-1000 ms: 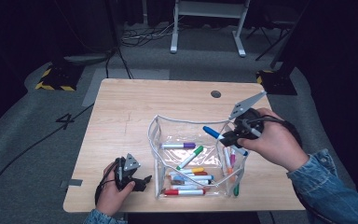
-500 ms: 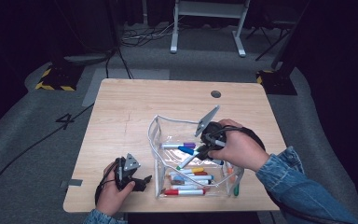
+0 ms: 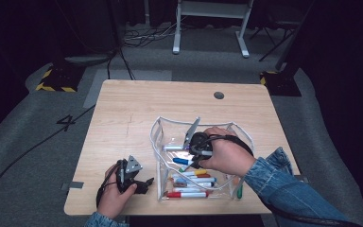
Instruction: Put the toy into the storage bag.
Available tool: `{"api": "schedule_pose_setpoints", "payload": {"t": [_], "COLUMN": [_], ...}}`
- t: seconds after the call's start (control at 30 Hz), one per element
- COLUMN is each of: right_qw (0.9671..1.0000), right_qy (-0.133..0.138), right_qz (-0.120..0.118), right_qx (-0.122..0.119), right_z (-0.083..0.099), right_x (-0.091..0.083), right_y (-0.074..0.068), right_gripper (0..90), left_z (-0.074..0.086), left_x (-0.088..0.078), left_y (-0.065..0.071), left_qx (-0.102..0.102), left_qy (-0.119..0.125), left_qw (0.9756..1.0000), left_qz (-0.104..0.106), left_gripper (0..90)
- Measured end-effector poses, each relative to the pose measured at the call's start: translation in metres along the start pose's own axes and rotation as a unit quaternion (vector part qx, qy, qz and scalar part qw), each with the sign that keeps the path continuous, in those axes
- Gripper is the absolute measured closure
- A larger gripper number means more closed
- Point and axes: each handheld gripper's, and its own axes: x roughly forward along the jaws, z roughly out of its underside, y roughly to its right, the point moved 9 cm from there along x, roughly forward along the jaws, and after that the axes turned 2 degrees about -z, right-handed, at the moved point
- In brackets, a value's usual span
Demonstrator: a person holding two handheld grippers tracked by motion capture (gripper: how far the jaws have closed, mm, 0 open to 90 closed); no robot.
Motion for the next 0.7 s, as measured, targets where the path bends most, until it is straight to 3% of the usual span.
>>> {"api": "schedule_pose_setpoints", "payload": {"t": [0.3,0.37,0.47,0.53,0.7], "right_qw": [0.9976,0.9971,0.9979,0.9989,0.9987], "right_qy": [-0.043,-0.043,-0.034,-0.015,0.05], "right_qz": [-0.052,-0.061,-0.052,-0.044,0.003], "right_qx": [-0.018,-0.014,-0.02,-0.011,0.007], "right_z": [0.002,0.003,0.003,0.0,-0.007], "right_x": [0.037,0.043,0.046,0.042,0.009], "right_y": [-0.008,-0.009,-0.007,-0.006,0.003], "right_gripper": [76.3,68.5,59.1,53.3,50.2], "left_z": [0.0,0.0,0.0,0.0,0.0], "left_x": [0.0,0.0,0.0,0.0,0.0], "left_y": [0.0,0.0,0.0,0.0,0.0], "left_qx": [0.001,0.001,0.0,0.001,0.0], "left_qy": [-0.002,-0.001,-0.001,-0.001,0.0], "left_qw": [1.0,1.0,1.0,1.0,1.0], "left_qz": [0.0,0.0,0.001,0.001,0.001], "left_gripper": [13.0,13.0,13.0,13.0,13.0]}}
